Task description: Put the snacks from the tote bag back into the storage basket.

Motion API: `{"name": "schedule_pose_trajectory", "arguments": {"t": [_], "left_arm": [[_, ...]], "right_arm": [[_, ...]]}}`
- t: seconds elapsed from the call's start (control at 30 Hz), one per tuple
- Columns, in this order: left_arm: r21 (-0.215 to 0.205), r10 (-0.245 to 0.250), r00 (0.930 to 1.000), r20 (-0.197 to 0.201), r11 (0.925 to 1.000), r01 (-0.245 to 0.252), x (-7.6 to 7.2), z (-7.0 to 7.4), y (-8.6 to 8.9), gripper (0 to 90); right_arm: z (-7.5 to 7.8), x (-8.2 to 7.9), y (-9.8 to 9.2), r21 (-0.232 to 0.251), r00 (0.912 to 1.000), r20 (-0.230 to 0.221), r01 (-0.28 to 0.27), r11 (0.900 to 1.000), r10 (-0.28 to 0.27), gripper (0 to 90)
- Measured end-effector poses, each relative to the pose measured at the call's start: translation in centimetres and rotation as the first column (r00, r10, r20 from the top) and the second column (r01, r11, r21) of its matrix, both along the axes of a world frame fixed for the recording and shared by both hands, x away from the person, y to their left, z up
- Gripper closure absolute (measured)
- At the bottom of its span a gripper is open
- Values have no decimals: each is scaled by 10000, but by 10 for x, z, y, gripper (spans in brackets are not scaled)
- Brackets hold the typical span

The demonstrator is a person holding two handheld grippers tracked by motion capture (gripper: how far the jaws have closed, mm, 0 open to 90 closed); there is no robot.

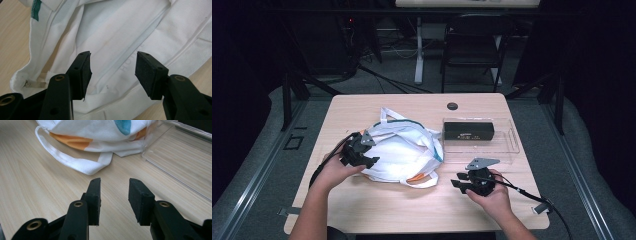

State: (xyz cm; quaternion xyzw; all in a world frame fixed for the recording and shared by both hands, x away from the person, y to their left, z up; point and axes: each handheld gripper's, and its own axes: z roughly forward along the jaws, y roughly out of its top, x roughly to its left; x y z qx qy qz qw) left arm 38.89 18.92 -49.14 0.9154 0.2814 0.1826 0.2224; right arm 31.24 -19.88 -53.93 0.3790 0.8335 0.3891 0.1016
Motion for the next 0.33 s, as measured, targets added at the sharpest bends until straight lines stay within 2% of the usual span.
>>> {"name": "schedule_pose_trajectory", "arguments": {"t": [0.33], "left_arm": [[-3, 11, 10000, -35, 10000, -11, 1, -1, 1, 461]], "right_arm": [[-1, 0, 0, -55, 10000, 17, -40, 10000, 40, 625]]}}
